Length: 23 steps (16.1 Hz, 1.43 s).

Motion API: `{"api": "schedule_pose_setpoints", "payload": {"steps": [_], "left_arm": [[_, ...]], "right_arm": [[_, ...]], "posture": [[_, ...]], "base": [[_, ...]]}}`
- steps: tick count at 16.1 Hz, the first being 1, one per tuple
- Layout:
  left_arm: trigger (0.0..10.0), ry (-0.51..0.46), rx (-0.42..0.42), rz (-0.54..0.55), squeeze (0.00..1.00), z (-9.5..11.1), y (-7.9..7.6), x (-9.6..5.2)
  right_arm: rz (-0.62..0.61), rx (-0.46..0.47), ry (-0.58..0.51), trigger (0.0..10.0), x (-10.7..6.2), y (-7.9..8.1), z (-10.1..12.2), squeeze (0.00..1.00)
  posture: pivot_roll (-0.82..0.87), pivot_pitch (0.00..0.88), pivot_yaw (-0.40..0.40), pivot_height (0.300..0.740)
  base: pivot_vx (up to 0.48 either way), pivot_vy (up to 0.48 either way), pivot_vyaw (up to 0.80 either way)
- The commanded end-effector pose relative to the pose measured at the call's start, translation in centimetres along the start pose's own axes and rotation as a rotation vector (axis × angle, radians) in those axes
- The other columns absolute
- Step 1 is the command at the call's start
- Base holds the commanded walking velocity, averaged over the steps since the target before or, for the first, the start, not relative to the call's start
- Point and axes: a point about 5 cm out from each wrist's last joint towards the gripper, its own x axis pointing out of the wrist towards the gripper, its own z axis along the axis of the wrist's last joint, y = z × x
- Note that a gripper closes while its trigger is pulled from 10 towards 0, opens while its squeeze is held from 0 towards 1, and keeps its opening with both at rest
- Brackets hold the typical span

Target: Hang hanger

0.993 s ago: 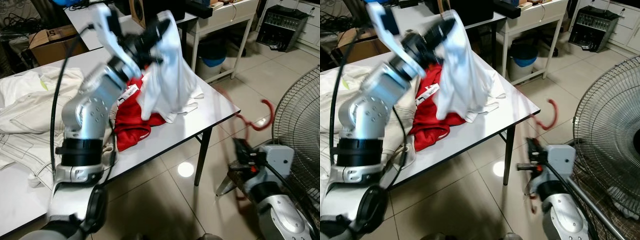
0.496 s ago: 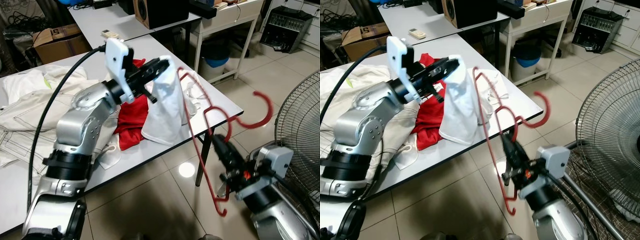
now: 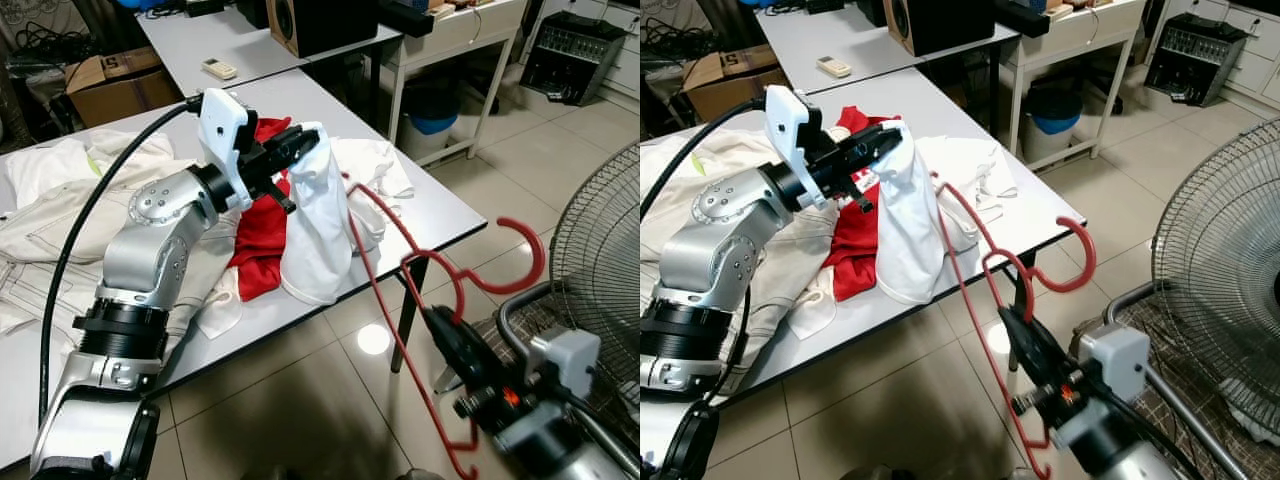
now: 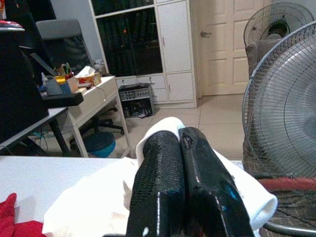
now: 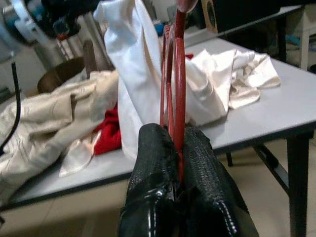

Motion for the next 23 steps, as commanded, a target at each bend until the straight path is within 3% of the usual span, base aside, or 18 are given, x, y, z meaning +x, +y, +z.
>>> {"api": "schedule_pose_setpoints", "payload": {"steps": [1, 4, 10, 18, 23], "left_arm": [[0.0, 0.001, 0.036, -0.01, 0.0, 0.4, 0.1, 0.2], [0.0, 0.0, 0.041, -0.022, 0.0, 0.3, 0.0, 0.1], [0.0, 0.013, 0.055, -0.064, 0.0, -0.1, -0.3, -0.6], [0.0, -0.032, 0.028, -0.255, 0.0, 0.4, -1.8, -1.6], [0.0, 0.041, 0.053, -0.318, 0.0, -0.6, -2.1, -2.4]], "right_arm": [[0.024, 0.001, -0.006, 10.0, -0.6, 0.3, 0.6, 0.0], [0.004, -0.005, 0.051, 10.0, -2.0, -0.7, 0.5, 0.0], [0.015, -0.005, 0.1, 10.0, -3.1, -1.9, 0.7, 0.0], [0.018, 0.017, 0.199, 10.0, -4.2, -3.2, -0.1, 0.0], [0.02, 0.015, 0.187, 10.0, -4.5, -3.4, 0.2, 0.0]], "posture": [[-0.13, 0.049, 0.114, 0.74], [-0.14, 0.051, 0.113, 0.74], [-0.14, 0.048, 0.103, 0.74], [-0.14, 0.041, 0.089, 0.74], [-0.14, 0.041, 0.088, 0.74]], "base": [[0.0, 0.0, 0.0], [0.0, 0.0, 0.0], [0.0, 0.0, 0.0], [0.0, 0.0, 0.0], [0.0, 0.0, 0.0]]}}
